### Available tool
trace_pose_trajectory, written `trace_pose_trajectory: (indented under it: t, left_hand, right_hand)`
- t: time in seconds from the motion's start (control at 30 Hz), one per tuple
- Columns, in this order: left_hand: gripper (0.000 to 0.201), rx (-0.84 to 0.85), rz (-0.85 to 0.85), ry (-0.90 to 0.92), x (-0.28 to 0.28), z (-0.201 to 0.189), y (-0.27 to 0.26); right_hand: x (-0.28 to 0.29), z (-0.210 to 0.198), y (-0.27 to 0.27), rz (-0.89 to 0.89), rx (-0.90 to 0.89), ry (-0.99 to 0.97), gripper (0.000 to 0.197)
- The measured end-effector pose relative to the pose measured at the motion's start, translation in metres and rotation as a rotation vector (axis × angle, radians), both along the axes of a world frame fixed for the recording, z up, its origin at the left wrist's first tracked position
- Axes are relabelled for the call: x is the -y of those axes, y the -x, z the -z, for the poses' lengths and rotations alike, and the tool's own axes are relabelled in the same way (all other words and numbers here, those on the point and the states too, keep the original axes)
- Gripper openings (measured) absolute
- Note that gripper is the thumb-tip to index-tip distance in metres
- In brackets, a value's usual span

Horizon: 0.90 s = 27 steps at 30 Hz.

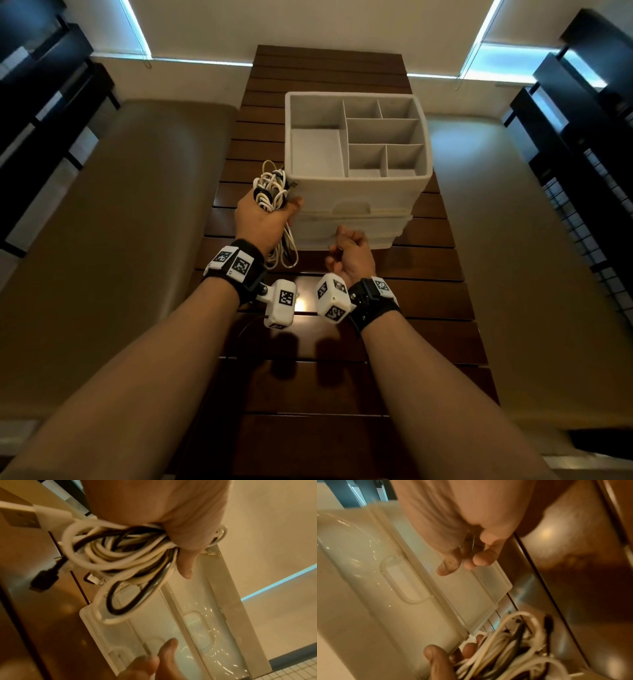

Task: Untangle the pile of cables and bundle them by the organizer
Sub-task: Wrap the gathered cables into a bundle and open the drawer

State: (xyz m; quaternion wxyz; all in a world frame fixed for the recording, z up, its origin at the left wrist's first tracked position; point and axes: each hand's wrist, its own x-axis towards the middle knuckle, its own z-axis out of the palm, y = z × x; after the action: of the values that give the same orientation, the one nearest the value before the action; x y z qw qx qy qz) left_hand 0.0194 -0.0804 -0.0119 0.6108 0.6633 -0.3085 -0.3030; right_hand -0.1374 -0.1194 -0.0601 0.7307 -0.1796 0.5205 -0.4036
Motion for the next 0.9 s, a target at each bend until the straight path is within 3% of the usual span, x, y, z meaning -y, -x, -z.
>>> trace_pose_trajectory:
  t: [0.37,0.7,0.83,0.9]
  left_hand:
    - [0.048,-0.039,0.032,-0.055,-0.006,-0.01,-0.005]
    - [0.021,0.014,0.025,-0.09,-0.013,-0.023,-0.014]
    - [0.024,0.005,-0.039,-0.089,-0.021,-0.033,-0.016]
    - [0.018,-0.048,-0.116,-0.065,-0.028,-0.048,-0.013]
  right_hand:
    - [-0.035,0.001,0.017,-0.017,0.076,-0.005,0.017]
    - [-0.065,-0.005,0.053,-0.202,0.092,-0.036,0.012]
    - [-0.064,-0.013,0.057,-0.233,0.077,-0.089,0.045]
    - [-0.06,-0.016,0.057,-0.215,0.061,-0.098,0.05]
